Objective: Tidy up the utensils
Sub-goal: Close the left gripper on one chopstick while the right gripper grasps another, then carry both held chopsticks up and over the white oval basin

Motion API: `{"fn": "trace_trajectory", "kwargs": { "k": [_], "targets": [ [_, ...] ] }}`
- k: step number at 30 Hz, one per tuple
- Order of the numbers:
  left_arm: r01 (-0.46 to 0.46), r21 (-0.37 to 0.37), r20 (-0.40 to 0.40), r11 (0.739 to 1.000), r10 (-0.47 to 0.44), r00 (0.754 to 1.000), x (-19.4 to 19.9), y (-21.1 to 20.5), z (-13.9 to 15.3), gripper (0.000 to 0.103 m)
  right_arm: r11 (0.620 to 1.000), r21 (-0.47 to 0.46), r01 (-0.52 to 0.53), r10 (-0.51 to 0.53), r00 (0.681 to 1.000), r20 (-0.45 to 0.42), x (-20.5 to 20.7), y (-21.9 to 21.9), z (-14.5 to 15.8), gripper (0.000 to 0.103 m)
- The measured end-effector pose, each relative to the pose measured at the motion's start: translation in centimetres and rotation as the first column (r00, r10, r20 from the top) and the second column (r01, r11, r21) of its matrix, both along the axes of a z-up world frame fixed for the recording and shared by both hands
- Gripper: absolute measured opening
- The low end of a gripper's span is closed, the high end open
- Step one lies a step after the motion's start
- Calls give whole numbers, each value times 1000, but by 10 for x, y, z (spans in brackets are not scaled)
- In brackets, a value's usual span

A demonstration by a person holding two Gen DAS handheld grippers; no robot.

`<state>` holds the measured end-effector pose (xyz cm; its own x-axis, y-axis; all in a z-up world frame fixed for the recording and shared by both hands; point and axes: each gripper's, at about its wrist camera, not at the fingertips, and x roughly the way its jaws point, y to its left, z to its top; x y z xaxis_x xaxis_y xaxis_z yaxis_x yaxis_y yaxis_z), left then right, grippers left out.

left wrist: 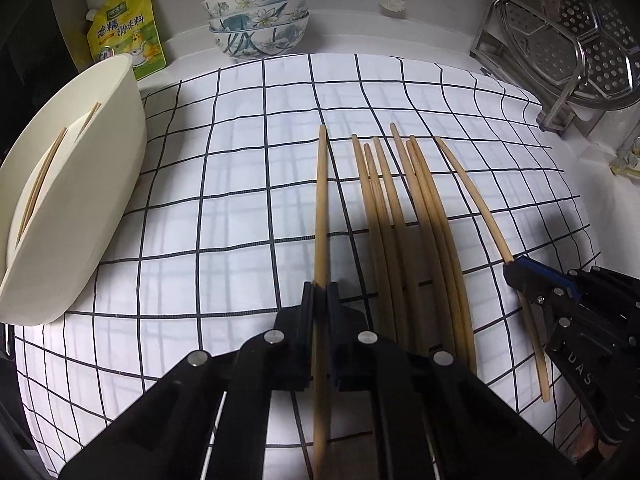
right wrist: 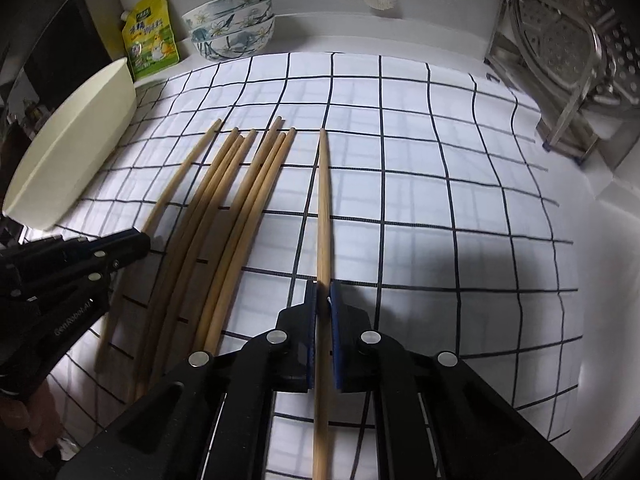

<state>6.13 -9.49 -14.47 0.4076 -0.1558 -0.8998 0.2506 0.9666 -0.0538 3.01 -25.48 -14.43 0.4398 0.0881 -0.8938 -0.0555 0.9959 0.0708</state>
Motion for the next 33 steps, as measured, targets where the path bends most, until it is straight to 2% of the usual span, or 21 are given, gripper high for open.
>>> {"fn": "trace_trajectory", "kwargs": {
  "k": [5,14,24,33],
  "targets": [
    [-14,-34,6,999,14,1000,-1,9,16,7,999,36,19,-20,1000,18,-2,-1,18,6],
    [-27,-91,67,995,33,997,10,51,72,7,995,92,-26,15,993,116,16,34,72,6],
    [-163,-105,173,981,180,968,33,158,119,7,971,143,-193,163,966,198,74,143,110,6],
    [-255,-96,158,962,267,950,59,237,108,7,942,177,-286,252,949,189,117,241,104,6]
  ]
}}
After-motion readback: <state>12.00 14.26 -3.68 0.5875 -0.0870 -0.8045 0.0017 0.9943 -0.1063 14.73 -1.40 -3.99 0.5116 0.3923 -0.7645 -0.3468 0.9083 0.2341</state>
